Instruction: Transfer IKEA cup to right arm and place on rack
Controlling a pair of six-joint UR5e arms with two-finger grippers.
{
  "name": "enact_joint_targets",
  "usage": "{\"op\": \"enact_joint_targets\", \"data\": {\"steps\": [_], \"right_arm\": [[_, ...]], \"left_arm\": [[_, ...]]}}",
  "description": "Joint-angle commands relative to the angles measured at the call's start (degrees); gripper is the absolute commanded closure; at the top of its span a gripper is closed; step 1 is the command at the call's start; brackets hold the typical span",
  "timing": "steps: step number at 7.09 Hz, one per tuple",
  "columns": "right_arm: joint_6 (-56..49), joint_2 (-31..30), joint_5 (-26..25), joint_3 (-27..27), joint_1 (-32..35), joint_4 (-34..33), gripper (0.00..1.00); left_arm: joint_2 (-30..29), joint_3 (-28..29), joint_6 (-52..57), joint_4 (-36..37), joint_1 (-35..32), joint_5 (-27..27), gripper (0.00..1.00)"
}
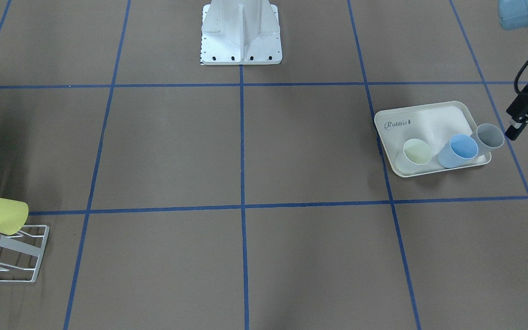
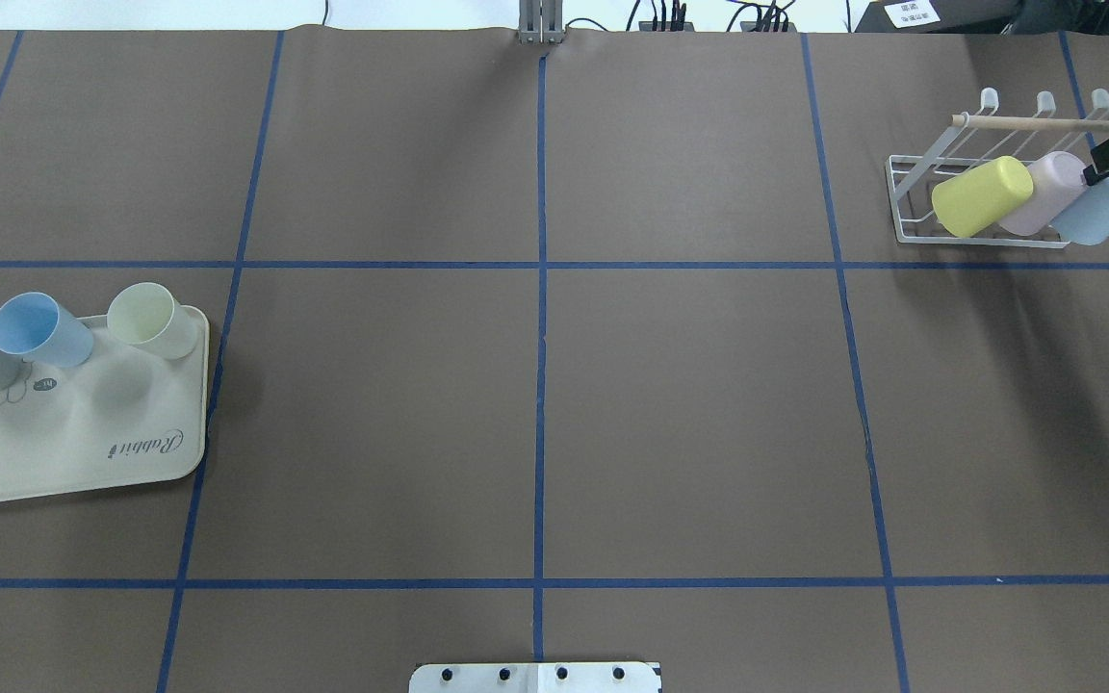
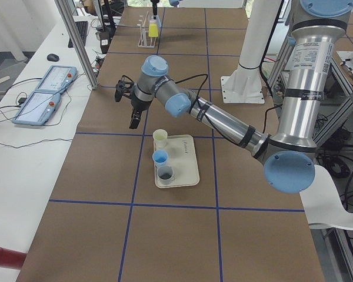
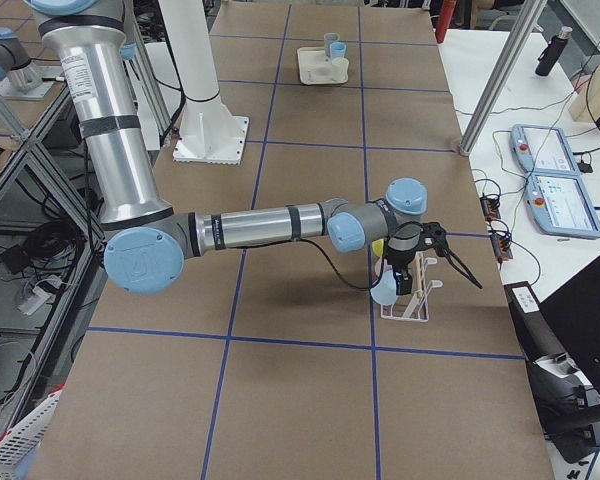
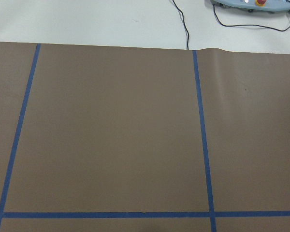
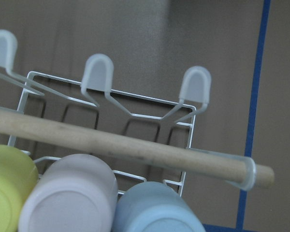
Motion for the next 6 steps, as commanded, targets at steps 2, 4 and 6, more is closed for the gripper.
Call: {"op": "enact_joint_targets", "data": {"steps": [2, 4, 6], "right_arm": [[0.2, 0.6, 0.6, 1.0, 0.1, 0.1, 0.0], [0.6, 0.5, 4.2, 3.6, 1.9, -0.3, 0.0], [1.6, 0.8, 4.4, 5.3, 3.0, -0.9, 0.0]], "left_arm": [[0.2, -3.2, 0.9, 4.5, -0.2, -0.1, 0.0], [6.1, -4.9, 10.9, 5.4, -0.9, -0.1, 0.0], [9.2, -4.3, 14.1, 7.8, -1.1, -0.5, 0.0]]}}
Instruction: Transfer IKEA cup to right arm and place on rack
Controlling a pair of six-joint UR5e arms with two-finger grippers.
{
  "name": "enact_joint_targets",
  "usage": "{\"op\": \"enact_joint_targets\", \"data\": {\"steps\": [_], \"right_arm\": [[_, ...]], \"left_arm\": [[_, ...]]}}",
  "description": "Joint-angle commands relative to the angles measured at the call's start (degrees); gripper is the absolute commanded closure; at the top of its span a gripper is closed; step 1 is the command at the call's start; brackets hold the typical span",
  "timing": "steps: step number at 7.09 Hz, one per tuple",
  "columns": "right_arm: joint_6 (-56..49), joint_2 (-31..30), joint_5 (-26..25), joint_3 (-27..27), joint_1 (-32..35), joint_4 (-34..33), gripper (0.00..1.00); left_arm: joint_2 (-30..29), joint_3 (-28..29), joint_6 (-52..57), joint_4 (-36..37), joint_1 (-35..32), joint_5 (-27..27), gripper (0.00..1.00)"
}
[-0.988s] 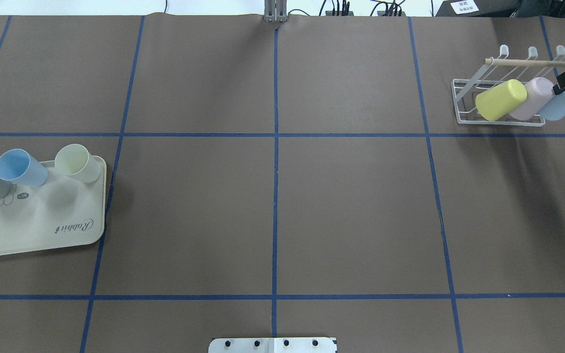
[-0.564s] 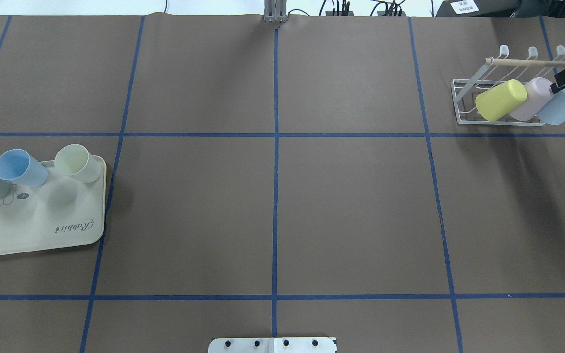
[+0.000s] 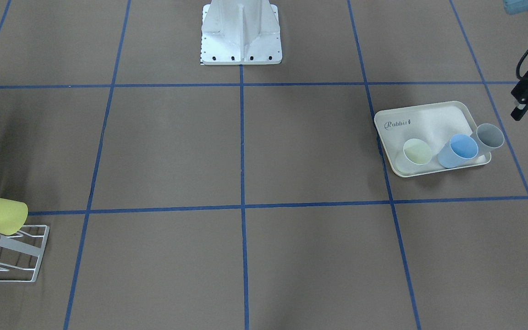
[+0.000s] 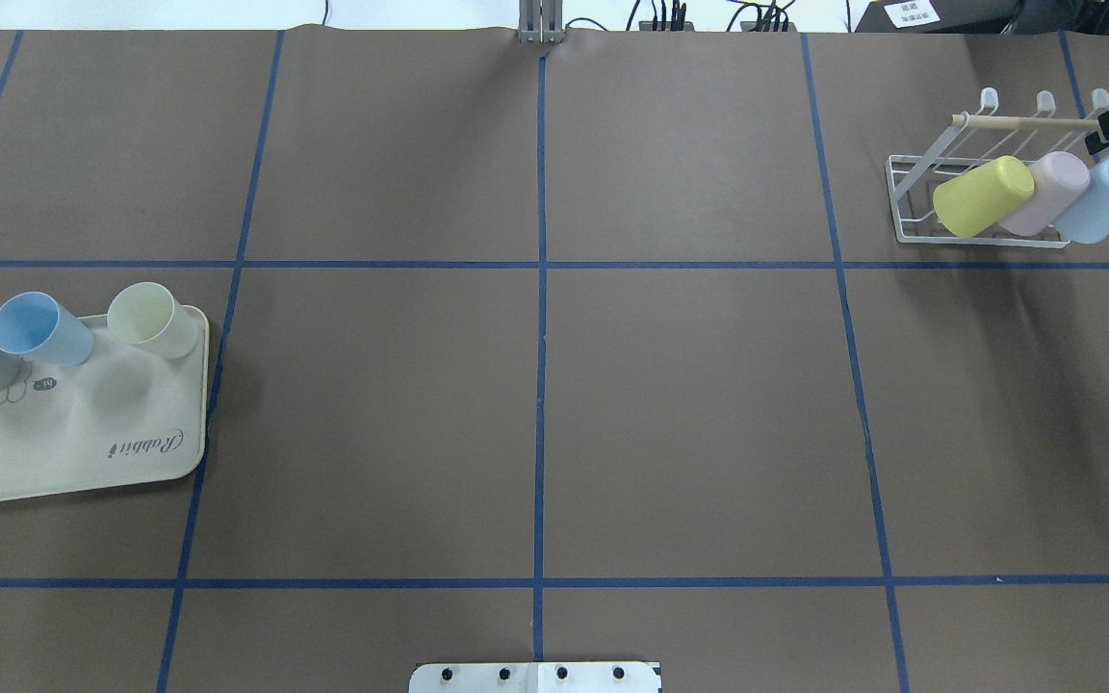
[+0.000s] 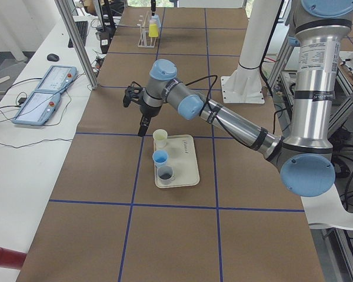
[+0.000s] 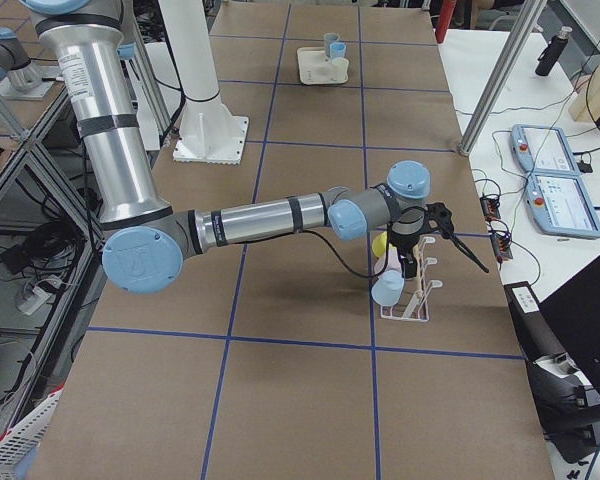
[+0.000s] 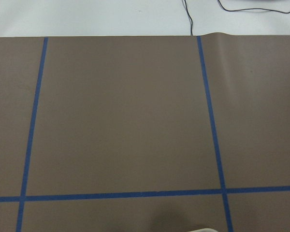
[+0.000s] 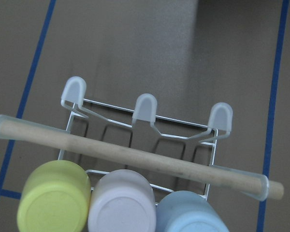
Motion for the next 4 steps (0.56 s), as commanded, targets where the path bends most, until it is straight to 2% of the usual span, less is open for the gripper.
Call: {"op": "enact_joint_targets", "data": {"steps": [1, 2, 3, 4], "right_arm": [[3.7, 1.3, 0.2, 1.0, 0.6, -1.3, 0.0], [5.6, 2.1, 0.2, 1.1, 0.6, -2.0, 0.0], [5.8, 1.8, 0.6, 1.0, 0.6, -2.0, 0.0], [5.8, 1.9, 0.8, 1.1, 0.5, -2.0, 0.0]], "left_arm": [[1.7, 0.4, 3.6, 5.3, -0.4, -0.5, 0.0], [1.1, 0.5, 5.7, 10.0, -0.7, -0.6, 0.0], [2.1, 1.0, 5.7, 11.6, -0.7, -2.6, 0.0], [2.2, 2.0, 5.7, 12.0, -0.6, -7.0, 0.0]]}}
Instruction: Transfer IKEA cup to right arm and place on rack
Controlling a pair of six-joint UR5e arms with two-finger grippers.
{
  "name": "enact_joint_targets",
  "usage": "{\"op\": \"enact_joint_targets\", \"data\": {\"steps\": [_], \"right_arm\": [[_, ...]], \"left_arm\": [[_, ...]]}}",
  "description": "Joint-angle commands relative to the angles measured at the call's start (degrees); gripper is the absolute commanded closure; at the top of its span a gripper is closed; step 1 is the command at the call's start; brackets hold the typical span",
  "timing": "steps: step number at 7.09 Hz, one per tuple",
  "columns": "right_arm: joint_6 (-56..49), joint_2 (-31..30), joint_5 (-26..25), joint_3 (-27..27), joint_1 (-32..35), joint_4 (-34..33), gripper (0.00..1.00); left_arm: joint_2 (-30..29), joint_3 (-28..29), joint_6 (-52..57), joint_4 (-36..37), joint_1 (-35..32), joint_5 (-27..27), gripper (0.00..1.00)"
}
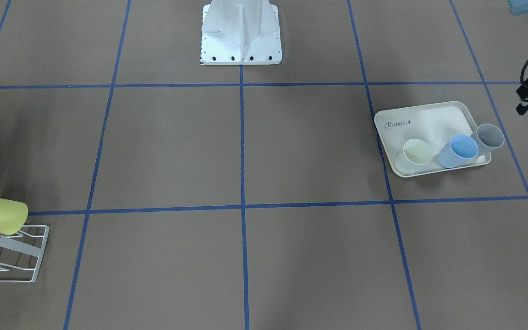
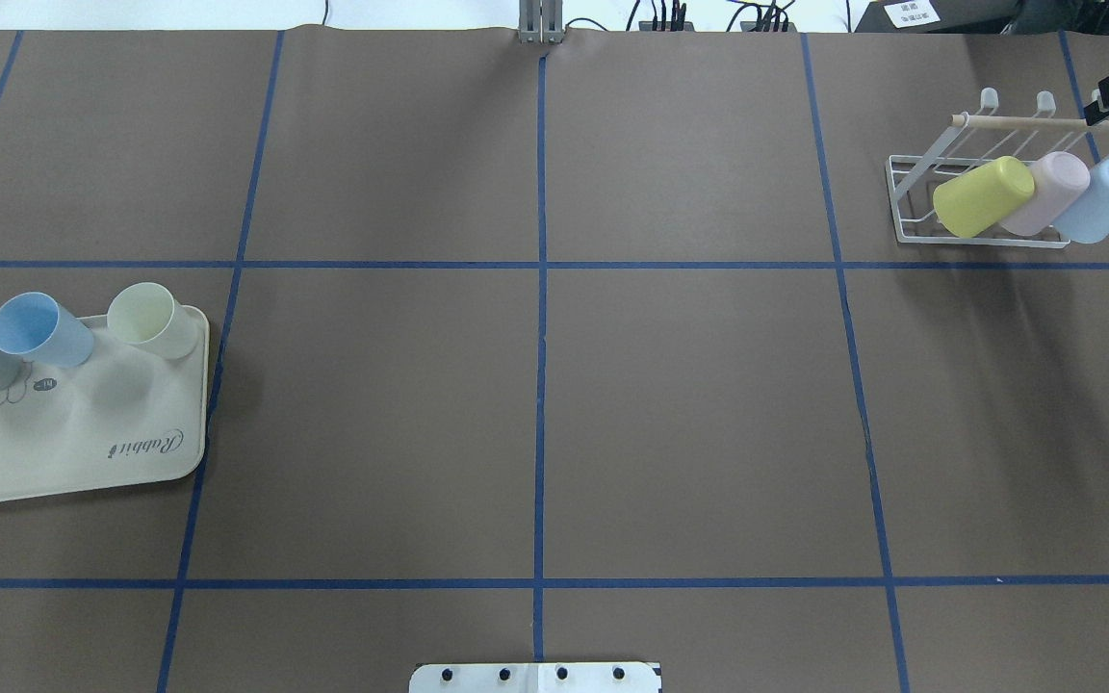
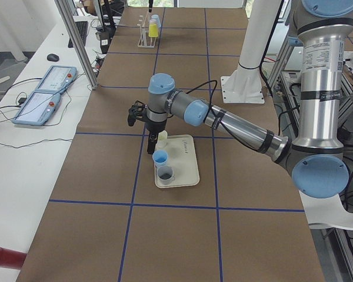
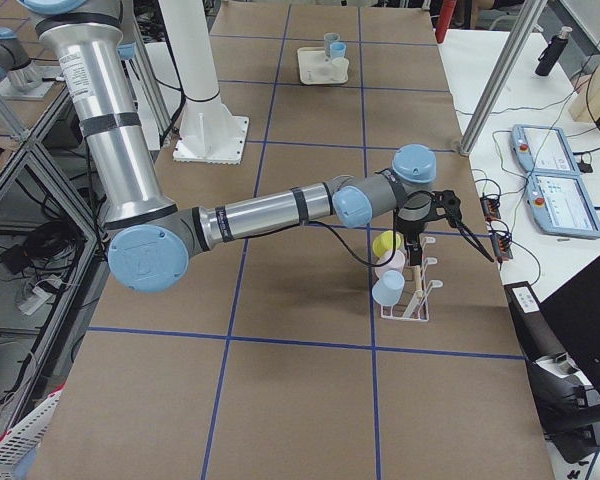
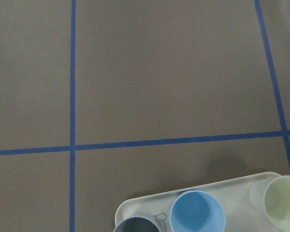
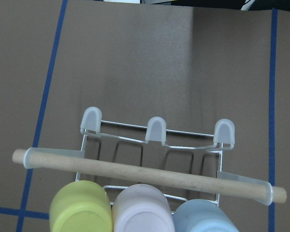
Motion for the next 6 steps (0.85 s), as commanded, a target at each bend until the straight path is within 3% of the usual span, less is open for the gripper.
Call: {"op": "enact_joint_targets", "data": {"steps": [1, 5, 6], "right_arm": [[0.4, 0.3, 0.7, 0.0, -0.1, -0.9, 0.0], [0.2, -4.8, 1.0, 4.5, -0.6, -1.0, 0.0], [0.2, -7.6, 1.0, 7.5, -0.6, -1.0, 0.0]], "left_arm": [[-0.7, 6.7, 0.3, 0.1, 0.1, -7.1, 0.0], [2.6, 6.2, 0.9, -0.9, 0.1, -7.6, 0.0], [2.4, 9.6, 1.1, -1.9, 0.3, -7.3, 0.0]]}}
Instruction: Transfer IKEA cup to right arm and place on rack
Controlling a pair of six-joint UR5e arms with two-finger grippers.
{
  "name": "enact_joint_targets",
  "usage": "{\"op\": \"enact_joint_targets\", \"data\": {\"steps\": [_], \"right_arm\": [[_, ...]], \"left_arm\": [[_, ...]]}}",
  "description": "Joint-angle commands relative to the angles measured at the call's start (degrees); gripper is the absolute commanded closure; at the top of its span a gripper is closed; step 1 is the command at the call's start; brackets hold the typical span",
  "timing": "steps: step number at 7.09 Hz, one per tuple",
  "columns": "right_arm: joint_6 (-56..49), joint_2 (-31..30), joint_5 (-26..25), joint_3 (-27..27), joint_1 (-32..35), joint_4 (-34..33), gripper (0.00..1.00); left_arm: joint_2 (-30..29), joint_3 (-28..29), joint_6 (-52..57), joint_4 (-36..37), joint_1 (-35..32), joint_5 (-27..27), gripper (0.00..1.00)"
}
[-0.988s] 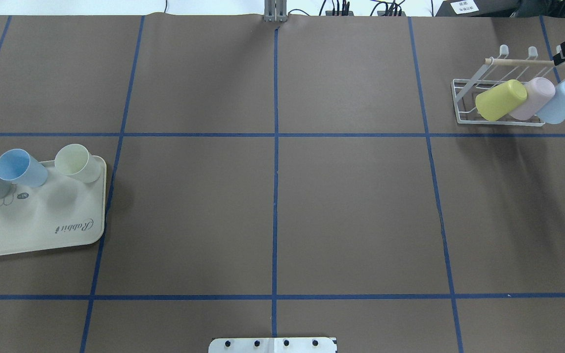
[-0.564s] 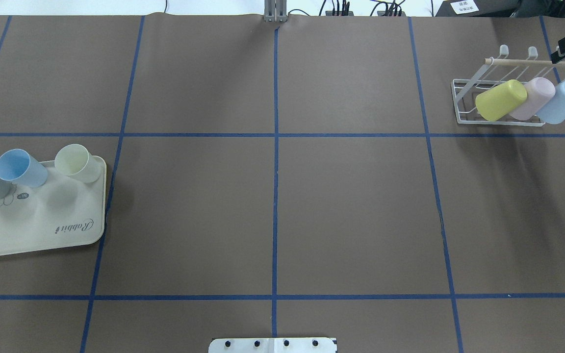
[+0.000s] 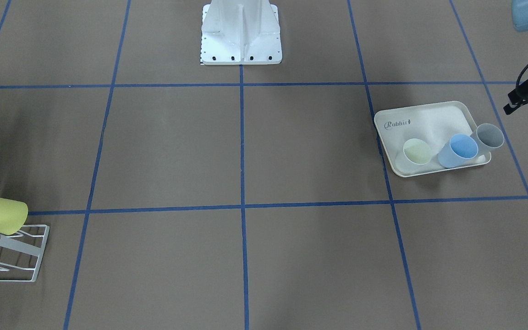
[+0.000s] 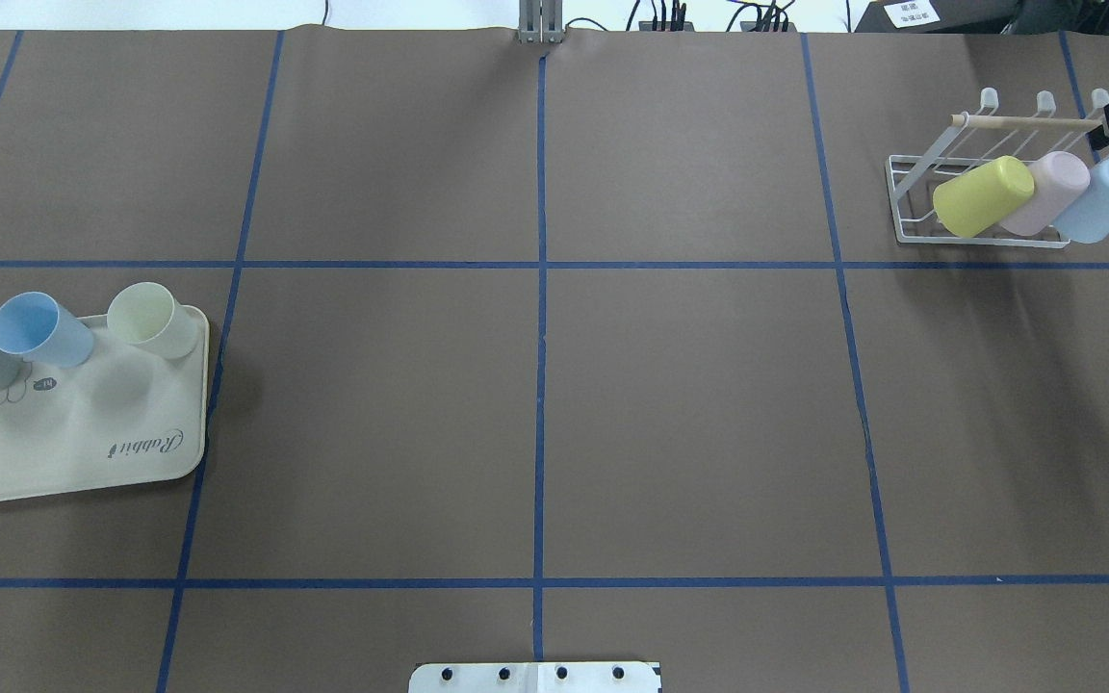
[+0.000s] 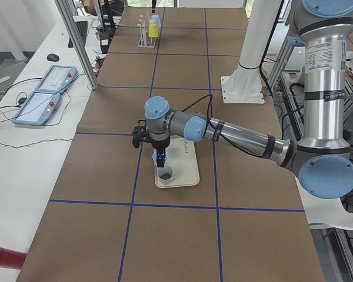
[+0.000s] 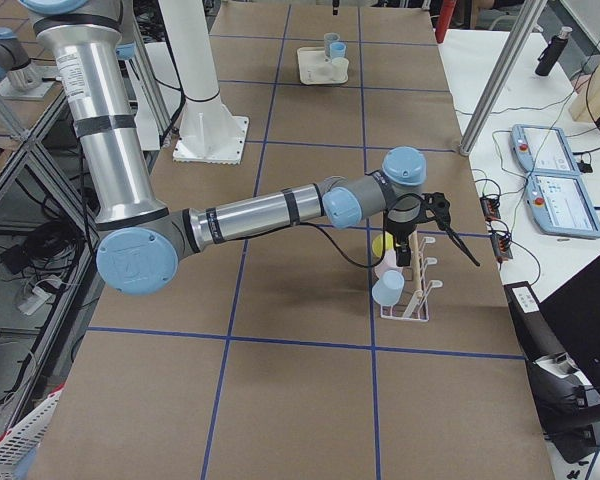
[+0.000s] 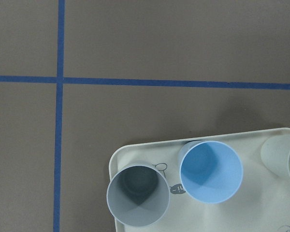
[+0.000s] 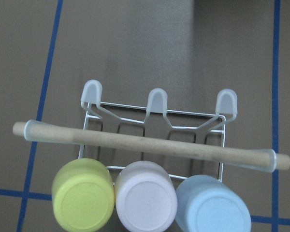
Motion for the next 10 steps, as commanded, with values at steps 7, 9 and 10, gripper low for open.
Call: {"op": "enact_joint_targets", "data": {"steps": [7, 9, 10], "right_arm": [[0.0, -6.8, 0.5, 7.8, -0.1, 0.0, 0.0], [0.0, -6.8, 0.5, 7.4, -0.2, 0.1, 0.0], [0.0, -6.9, 0.5, 7.5, -0.1, 0.1, 0.0]], "left_arm": [[-3.2, 20.1, -0.9, -17.1, 4.0, -0.2, 0.01], [-3.6, 20.4, -0.8, -17.4, 5.3, -0.3, 0.01], [-3.4, 20.5, -0.8, -17.6, 5.4, -0.3, 0.02]]}}
